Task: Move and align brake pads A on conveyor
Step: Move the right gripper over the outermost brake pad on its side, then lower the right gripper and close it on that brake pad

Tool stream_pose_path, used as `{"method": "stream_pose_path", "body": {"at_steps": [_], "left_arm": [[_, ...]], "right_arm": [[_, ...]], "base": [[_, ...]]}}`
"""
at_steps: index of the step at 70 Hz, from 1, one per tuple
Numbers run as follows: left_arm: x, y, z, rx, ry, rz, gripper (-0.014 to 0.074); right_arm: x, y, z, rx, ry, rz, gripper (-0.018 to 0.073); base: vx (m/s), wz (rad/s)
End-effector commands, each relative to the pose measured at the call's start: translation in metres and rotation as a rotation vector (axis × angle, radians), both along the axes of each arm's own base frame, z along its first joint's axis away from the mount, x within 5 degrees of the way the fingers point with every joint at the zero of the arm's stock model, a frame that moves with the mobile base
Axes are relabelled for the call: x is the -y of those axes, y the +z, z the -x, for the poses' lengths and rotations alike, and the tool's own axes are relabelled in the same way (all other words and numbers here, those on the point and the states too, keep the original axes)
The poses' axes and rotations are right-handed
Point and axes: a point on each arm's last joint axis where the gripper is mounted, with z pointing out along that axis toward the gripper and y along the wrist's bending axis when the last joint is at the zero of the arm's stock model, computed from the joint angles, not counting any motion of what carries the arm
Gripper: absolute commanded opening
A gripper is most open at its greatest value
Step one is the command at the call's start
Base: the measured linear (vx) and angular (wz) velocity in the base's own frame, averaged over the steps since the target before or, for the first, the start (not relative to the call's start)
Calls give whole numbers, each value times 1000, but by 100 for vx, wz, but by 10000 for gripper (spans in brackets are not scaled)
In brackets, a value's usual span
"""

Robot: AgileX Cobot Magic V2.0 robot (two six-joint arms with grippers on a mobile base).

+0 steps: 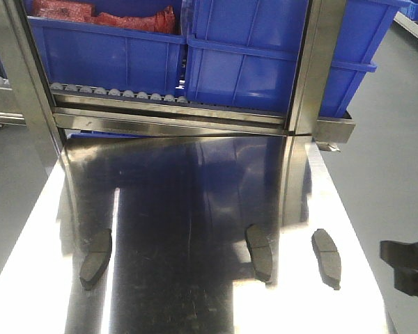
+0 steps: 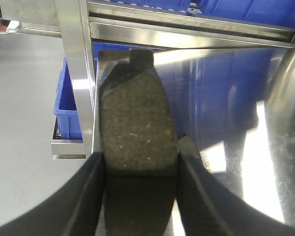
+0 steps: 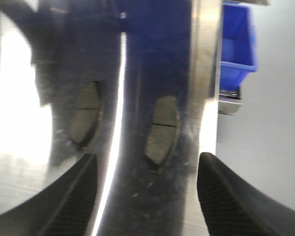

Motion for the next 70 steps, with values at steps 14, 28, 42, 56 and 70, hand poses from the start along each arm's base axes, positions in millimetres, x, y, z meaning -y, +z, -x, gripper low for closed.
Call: {"method": "stream_pose_path", "body": {"at_steps": [14,28,42,56,70], "left_arm": [[1,16,-3,110,2,20,-6],[1,16,-3,110,2,20,-6],[1,16,-3,110,2,20,-6],[1,16,-3,110,2,20,-6],[1,16,-3,110,2,20,-6]], "right_arm": [[-23,1,-47,-79,131,51,440],[-35,-18,-84,-239,13,109,440],[-37,-32,-120,-340,-68,174,476],[-43,-48,-150,-436,-63,200,521],[-47,-62,-174,-532,-56,237,521]], "base": [[0,0],[0,0],[0,0],[0,0],[0,0]]}}
